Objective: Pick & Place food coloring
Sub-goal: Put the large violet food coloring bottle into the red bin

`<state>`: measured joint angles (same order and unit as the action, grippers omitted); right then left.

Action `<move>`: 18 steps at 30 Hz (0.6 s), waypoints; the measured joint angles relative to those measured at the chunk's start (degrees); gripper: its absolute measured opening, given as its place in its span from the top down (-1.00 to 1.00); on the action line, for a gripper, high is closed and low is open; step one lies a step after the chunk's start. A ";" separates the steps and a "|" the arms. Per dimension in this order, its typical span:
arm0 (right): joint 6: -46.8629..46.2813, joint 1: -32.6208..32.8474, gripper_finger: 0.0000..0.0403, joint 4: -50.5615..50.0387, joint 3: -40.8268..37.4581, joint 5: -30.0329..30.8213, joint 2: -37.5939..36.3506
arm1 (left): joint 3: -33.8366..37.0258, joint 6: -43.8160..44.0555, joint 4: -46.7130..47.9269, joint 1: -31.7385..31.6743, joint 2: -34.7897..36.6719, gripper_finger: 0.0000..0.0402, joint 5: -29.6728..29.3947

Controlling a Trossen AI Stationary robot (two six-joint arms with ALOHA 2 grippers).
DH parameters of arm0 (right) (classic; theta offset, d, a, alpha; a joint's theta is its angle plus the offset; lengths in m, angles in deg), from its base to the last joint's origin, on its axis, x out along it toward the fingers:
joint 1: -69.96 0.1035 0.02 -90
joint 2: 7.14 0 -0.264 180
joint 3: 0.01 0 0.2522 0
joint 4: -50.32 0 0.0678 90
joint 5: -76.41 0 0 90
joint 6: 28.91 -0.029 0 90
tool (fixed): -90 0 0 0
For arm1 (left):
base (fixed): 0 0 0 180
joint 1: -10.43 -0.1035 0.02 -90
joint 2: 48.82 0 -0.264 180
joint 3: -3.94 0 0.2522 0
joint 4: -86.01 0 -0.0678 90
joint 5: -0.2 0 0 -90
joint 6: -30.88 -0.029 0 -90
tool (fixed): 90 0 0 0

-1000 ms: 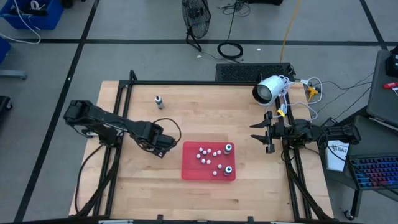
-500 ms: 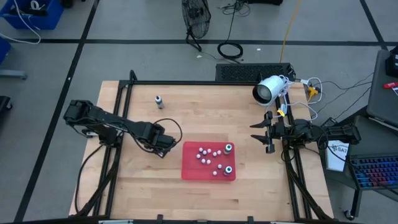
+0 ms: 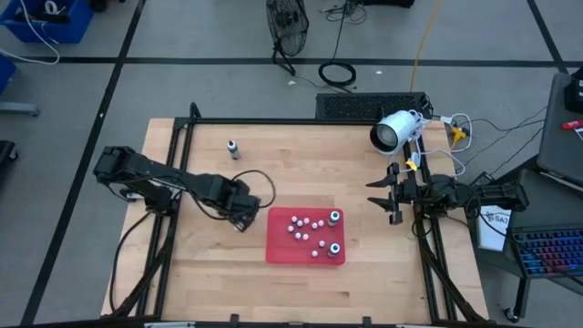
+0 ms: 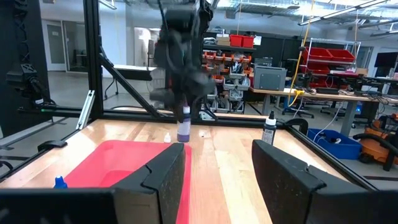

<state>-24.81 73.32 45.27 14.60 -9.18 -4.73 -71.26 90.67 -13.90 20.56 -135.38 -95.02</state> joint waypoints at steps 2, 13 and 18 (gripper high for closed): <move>0.00 0.00 0.12 0.02 0.00 0.00 0.02 | -4.98 -2.81 -0.11 0.20 -0.02 0.27 -0.04; 0.00 0.02 0.12 -0.05 0.00 0.00 0.02 | -41.37 -20.32 12.98 5.34 -21.77 0.27 -0.92; 0.00 0.02 0.13 0.00 0.00 0.02 0.02 | -53.55 -29.83 19.08 8.18 -34.41 0.27 3.42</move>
<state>-24.81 73.33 45.26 14.60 -9.17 -4.71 -124.81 60.84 5.18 28.73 -169.80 -91.59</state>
